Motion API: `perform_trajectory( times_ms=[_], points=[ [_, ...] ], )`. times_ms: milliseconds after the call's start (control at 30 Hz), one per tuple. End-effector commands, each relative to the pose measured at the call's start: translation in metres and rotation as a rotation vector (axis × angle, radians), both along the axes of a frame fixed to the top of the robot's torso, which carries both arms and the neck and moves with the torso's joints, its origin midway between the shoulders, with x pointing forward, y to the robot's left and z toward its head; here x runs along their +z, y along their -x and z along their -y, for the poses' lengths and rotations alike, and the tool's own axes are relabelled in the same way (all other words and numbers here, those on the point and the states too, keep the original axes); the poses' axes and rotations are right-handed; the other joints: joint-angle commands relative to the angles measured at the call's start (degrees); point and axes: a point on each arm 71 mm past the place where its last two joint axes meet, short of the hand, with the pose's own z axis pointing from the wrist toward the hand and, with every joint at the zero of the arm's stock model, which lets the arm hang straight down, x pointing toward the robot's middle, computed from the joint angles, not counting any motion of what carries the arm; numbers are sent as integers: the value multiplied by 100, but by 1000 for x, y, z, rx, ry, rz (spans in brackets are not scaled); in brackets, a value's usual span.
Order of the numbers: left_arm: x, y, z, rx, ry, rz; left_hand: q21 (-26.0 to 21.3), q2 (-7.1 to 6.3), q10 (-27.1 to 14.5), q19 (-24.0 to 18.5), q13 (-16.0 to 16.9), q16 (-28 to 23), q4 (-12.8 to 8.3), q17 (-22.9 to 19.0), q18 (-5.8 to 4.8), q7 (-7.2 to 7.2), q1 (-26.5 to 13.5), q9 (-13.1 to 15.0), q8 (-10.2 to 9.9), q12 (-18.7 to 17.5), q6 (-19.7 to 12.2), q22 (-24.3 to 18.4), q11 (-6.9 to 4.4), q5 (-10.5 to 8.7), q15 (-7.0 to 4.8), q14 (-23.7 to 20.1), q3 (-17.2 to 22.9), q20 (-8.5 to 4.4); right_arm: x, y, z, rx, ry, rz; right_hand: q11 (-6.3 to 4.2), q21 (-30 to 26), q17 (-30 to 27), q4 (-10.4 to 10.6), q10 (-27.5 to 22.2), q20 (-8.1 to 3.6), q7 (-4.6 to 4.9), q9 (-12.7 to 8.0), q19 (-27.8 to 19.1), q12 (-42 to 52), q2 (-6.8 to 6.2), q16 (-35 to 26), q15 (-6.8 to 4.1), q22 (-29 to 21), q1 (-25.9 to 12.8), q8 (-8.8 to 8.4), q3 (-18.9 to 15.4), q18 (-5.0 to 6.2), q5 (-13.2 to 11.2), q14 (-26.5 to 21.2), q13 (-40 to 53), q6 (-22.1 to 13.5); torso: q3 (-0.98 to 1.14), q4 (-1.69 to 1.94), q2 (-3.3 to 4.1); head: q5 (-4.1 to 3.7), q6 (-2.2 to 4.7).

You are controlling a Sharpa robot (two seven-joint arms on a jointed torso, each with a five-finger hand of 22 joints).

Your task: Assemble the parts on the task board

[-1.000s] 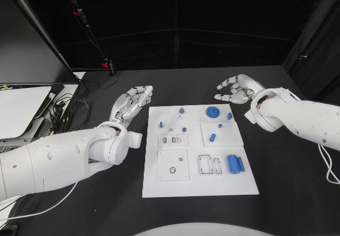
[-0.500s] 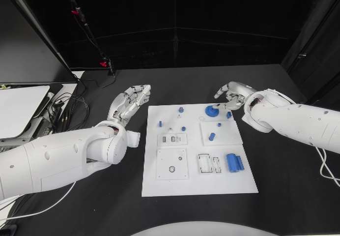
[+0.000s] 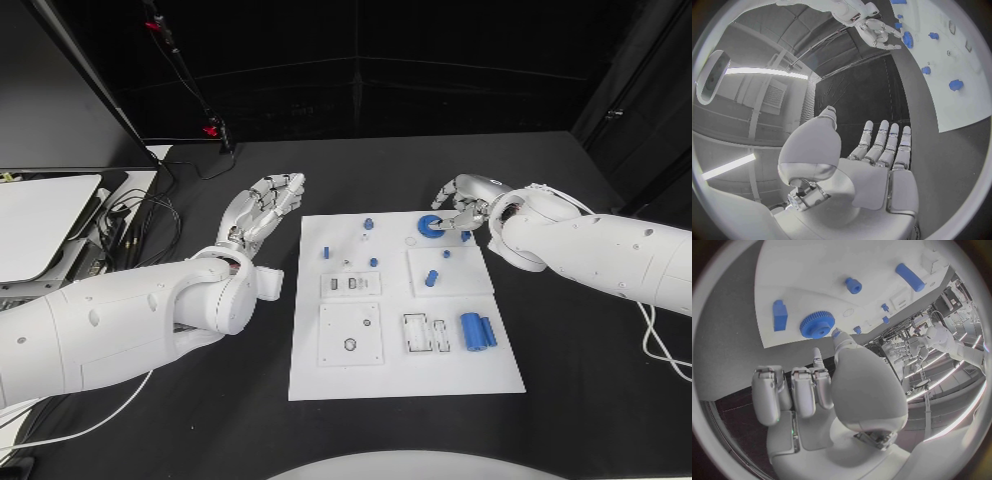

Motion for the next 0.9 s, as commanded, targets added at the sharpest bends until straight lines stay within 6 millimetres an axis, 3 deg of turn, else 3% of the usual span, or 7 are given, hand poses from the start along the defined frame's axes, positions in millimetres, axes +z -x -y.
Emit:
perform_trajectory(
  times_ms=[33, 433, 900],
  points=[
    [21, 6, 0, -21, 63, 299, 14, 58, 41, -1, -8, 32, 0, -6, 84, 894, -1, -8, 24, 33, 45, 0, 6, 39, 6, 19, 28, 39, -2, 0, -2, -8, 41, -25, 30, 17, 1507, -7, 597, 57, -9, -1, 597, 14, 50, 14, 39, 1507, 102, 45, 73, -41, -45, 606, 1507, -53, -1, 5, 2, -1, -10],
    [22, 7, -1, -21, 64, 299, 14, 58, 40, -3, -8, 32, 0, -6, 84, 894, 0, -8, 25, 33, 45, -1, 6, 40, 6, 19, 27, 39, -5, 0, -5, -13, 84, -46, 15, 17, 1507, -35, 597, 63, -30, 1, 597, 14, 88, 14, 43, 1507, 175, 68, 112, -41, -85, 606, 1507, -76, -3, -9, 1, 5, -16],
    [21, 7, -2, -22, 65, 298, 15, 59, 41, -6, -8, 32, 0, -7, 85, 894, 7, -13, 25, 35, 46, 0, 6, 53, 7, 19, 22, 40, -8, 0, -13, -15, 121, -49, -11, 17, 1507, -36, 597, 62, -54, -9, 597, 14, 158, 14, 38, 1507, 200, 70, 153, -41, -113, 606, 1507, -127, 3, 5, 1, 14, -48]
  ],
)
